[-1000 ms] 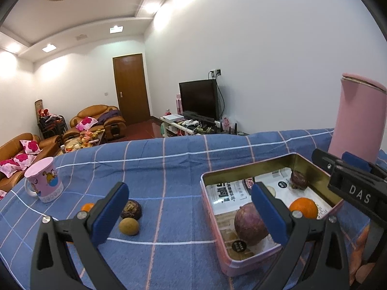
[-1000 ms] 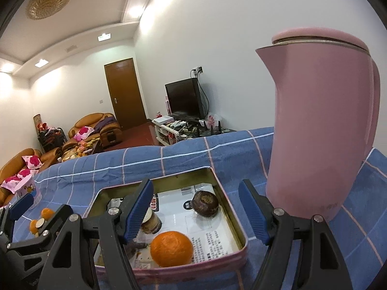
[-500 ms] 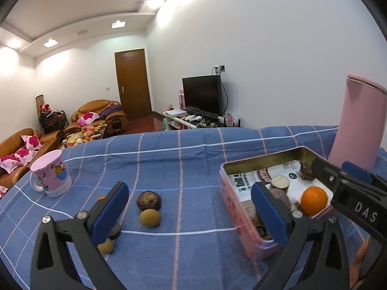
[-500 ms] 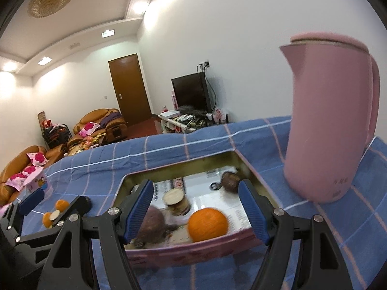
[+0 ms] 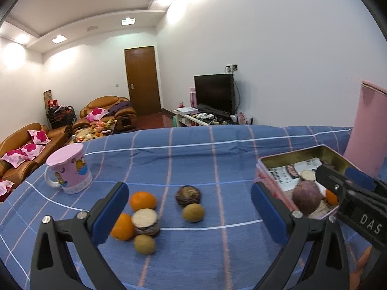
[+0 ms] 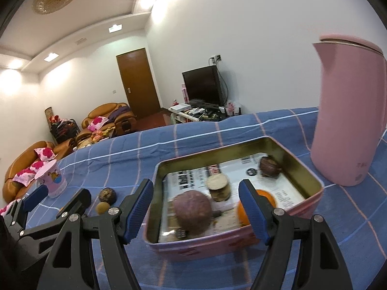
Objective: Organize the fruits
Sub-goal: 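Withdraw both tools from the tin back toward the table fruit, then grasp a small yellow-green fruit with the right tool while the left tool grasps an orange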
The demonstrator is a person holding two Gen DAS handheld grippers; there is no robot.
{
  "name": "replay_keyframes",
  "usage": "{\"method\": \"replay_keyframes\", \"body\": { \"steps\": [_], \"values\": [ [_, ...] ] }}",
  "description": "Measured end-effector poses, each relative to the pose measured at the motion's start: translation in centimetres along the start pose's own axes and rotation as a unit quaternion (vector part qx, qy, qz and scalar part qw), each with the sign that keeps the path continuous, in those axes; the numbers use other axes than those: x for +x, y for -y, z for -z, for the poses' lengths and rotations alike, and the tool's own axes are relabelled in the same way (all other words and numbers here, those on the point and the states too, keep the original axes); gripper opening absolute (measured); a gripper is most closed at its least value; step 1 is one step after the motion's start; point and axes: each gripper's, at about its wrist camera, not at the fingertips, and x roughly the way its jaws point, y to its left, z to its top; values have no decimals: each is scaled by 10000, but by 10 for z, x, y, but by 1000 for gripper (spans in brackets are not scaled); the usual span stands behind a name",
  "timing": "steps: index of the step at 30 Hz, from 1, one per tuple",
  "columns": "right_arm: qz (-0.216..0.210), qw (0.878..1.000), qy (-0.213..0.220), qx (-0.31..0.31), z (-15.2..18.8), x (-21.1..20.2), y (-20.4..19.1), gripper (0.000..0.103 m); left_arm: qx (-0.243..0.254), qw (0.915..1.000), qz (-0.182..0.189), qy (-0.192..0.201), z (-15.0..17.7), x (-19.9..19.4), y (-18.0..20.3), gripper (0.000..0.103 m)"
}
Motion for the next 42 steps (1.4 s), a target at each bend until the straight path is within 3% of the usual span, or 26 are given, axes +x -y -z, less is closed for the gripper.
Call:
{"method": "replay_keyframes", "body": {
  "steps": [10, 15, 21, 25, 29, 31, 33, 38, 42],
  "values": [
    [-274, 9989, -119, -351, 8, 8, -50, 74, -303, 9984, -403, -252, 4, 15, -66, 103],
    [-444, 9973, -300, -494, 12, 15, -73, 74, -596, 9939, -829, -421, 4, 25, -112, 103],
    [-666, 9939, -602, -637, 17, 29, -99, 74, -1001, 9868, -1088, -654, 8, 36, -160, 103],
    [-1032, 9873, -892, -814, 24, 36, -122, 74, -1030, 9860, -1090, -729, 10, 39, -172, 103],
    [-1588, 9714, -1276, -1217, 35, 43, -155, 74, -885, 9888, -817, -878, 9, 43, -174, 101],
    [-1708, 9641, -1437, -1438, 41, 47, -170, 70, -839, 9896, -707, -931, 8, 44, -174, 101],
    [-1761, 9568, -1650, -1620, 47, 54, -185, 54, -802, 9900, -623, -976, 8, 45, -174, 101],
    [-1718, 9483, -2121, -1617, 54, 77, -199, 50, -778, 9901, -548, -1036, 8, 46, -174, 101],
    [-1701, 9438, -2306, -1648, 55, 88, -202, 34, -746, 9907, -396, -1067, 7, 47, -174, 101]
  ]
}}
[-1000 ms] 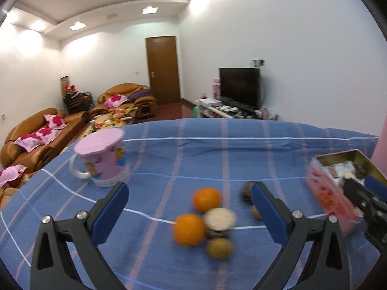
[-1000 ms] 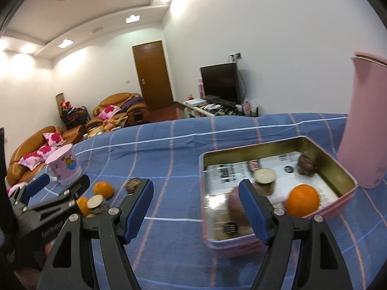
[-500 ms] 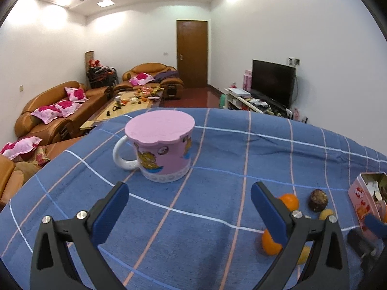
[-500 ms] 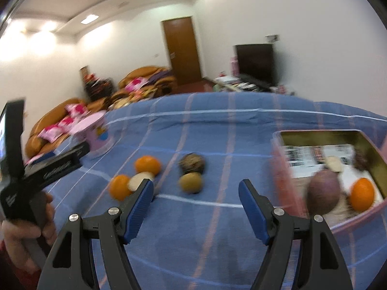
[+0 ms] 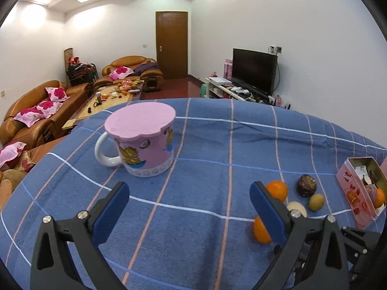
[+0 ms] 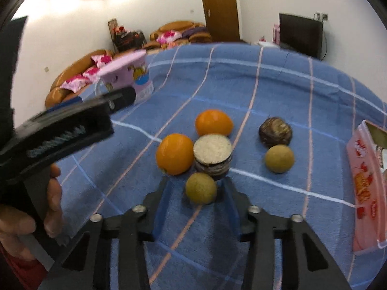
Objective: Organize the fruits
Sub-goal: 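Grasp a small yellow-green fruit with the right tool while the left tool grasps an orange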
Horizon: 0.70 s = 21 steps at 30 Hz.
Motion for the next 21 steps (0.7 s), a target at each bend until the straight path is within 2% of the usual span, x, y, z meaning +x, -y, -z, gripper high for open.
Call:
{"method": "replay_keyframes", "body": {
  "steps": [2, 4, 7, 9, 12, 15, 17, 19, 21],
  "values": [
    [-24, 10000, -17, -10, 2, 1, 0, 27, 60, 10000, 62, -41, 1, 1, 2, 101],
    [-77, 10000, -2, 34, 3, 0, 2, 27, 118, 9998, 115, -87, 2, 3, 5, 101],
    [-187, 9994, 187, 234, 7, -12, 12, 27, 200, 9992, 263, -204, 4, 6, 6, 95],
    [-133, 9987, 413, 258, 13, -25, 19, 27, 232, 9975, 598, -305, 5, 6, 7, 87],
    [44, 9969, 741, 252, 24, -49, 33, 27, 448, 9902, 1245, -437, 7, 1, 15, 86],
    [114, 9956, 844, 393, 32, -62, 50, 27, 875, 9828, 1578, -385, 11, -8, 31, 86],
    [116, 9948, 830, 574, 30, -62, 59, 27, 1101, 9796, 1636, -377, 14, -10, 40, 86],
    [104, 9943, 796, 705, 31, -61, 66, 27, 1253, 9782, 1585, -481, 16, -6, 46, 82],
    [75, 9943, 759, 739, 32, -60, 67, 27, 1319, 9774, 1513, -666, 19, 1, 49, 69]
  ]
}}
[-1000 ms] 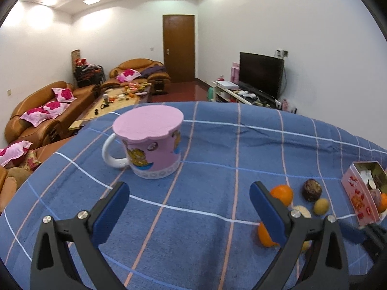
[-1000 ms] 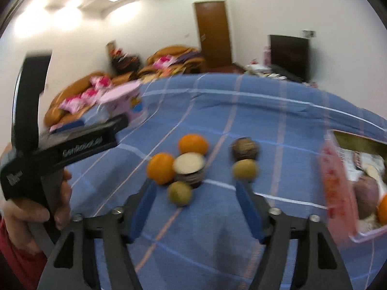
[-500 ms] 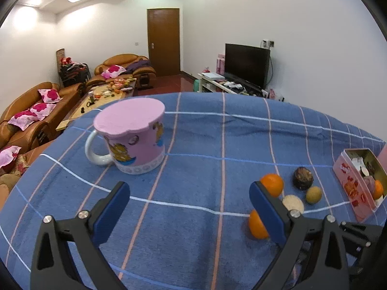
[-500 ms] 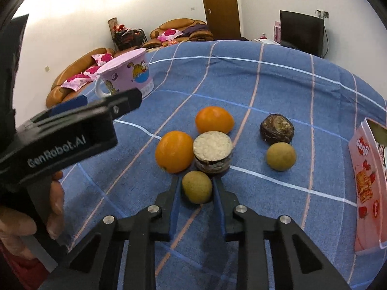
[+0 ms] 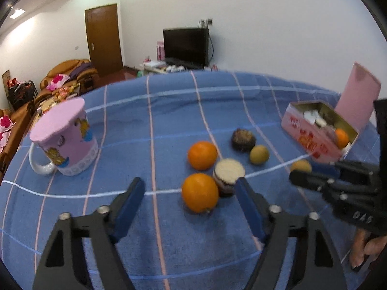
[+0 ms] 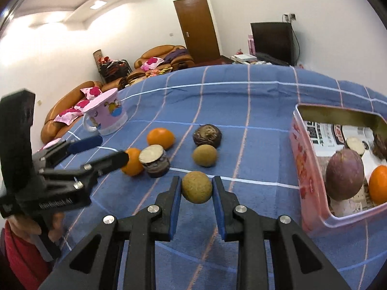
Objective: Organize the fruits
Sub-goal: 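Grasp a small yellow-green fruit with the right tool while the left tool grasps an orange, then carry the orange and yellow-green fruit over the pink tin with both tools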
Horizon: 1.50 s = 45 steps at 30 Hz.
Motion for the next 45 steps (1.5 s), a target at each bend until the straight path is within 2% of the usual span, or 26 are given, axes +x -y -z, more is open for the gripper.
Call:
{"method": "replay_keyframes", "body": {
  "steps": [2, 5, 10, 13, 14, 17, 21, 23, 29, 37, 41, 45],
  "values": [
    [-10, 10000, 16, -38, 0, -1, -1, 27, -24, 9998, -62, -169, 2, 7, 0, 64],
    [-8, 10000, 22, -97, 1, -1, -4, 27, -99, 9996, -53, -245, 1, 11, -3, 66],
    [-43, 10000, -15, -57, 0, 3, -4, 27, 0, 9989, -305, -358, -6, 29, 6, 68],
    [-51, 10000, -11, -38, 0, 3, -3, 27, -12, 9966, -471, -671, -6, 43, 7, 63],
    [-57, 10000, -18, -38, 0, 3, -3, 27, -95, 9971, -414, -633, -7, 42, 5, 58],
    [-62, 10000, -34, -36, -1, 4, -3, 27, -252, 9971, -352, -627, -6, 41, -1, 53],
    [-71, 10000, -24, 10, -1, 5, -1, 27, -249, 9973, -338, -609, -3, 38, -1, 41],
    [-94, 9999, 22, 44, -1, 3, 0, 27, -260, 9973, -331, -601, -1, 36, 0, 41],
    [82, 9982, 541, -246, -2, -13, -8, 27, -612, 9948, -802, -172, -1, 18, -9, 41],
    [650, 9864, 1229, -873, -2, -31, -26, 27, -924, 9824, -1494, 630, -2, -9, -2, 41],
    [716, 9845, 1295, -941, -3, -34, -26, 27, -904, 9761, -1768, 880, -5, -16, 13, 41],
    [753, 9843, 1334, -882, -3, -36, -22, 27, -976, 9728, -1863, 970, -4, -20, 24, 41]
  ]
}}
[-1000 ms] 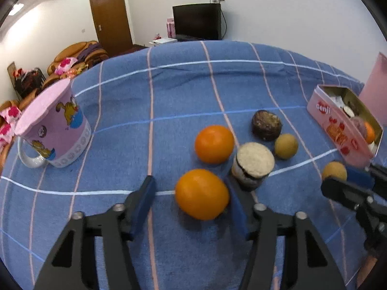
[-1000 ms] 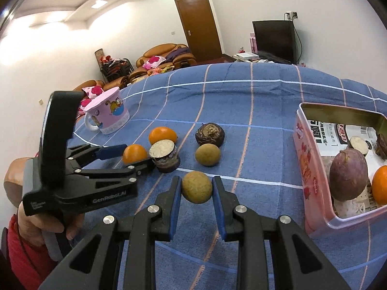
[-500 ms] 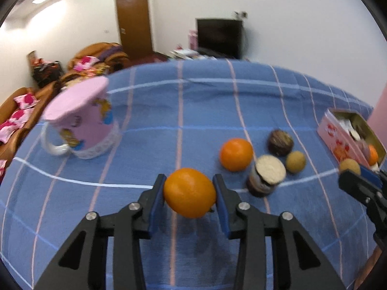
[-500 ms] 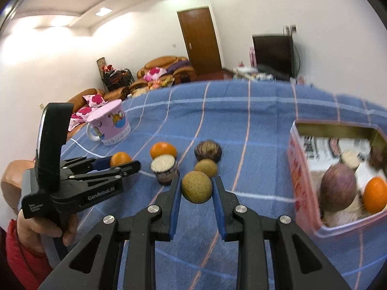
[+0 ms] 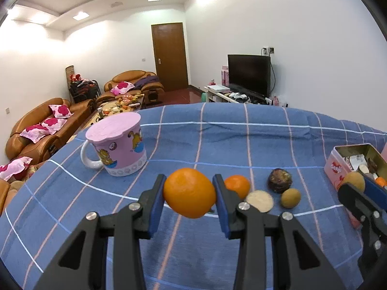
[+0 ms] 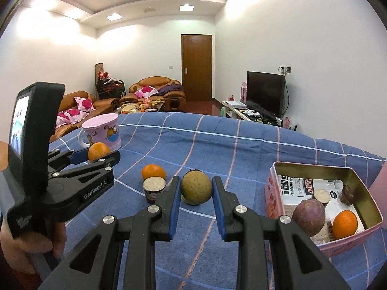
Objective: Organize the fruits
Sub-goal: 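Carry the orange and yellow-green fruit over the pink tin with both tools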
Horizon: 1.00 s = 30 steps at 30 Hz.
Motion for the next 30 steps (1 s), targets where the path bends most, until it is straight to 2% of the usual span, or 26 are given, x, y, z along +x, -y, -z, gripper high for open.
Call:
{"method": "replay_keyframes", "body": {
  "steps": [6, 16, 30],
  "values": [
    [30, 9999, -19, 121, 0, 1, 6, 28, -95, 10000, 24, 1, 2, -4, 11, 41],
    [60, 9997, -121, 218, 3, -1, 16, 28, 59, 9999, 101, 49, 7, -16, 35, 41],
    [360, 9987, -117, 355, 12, -21, 63, 28, 305, 9986, 425, 119, 11, -32, 80, 41]
  ]
}}
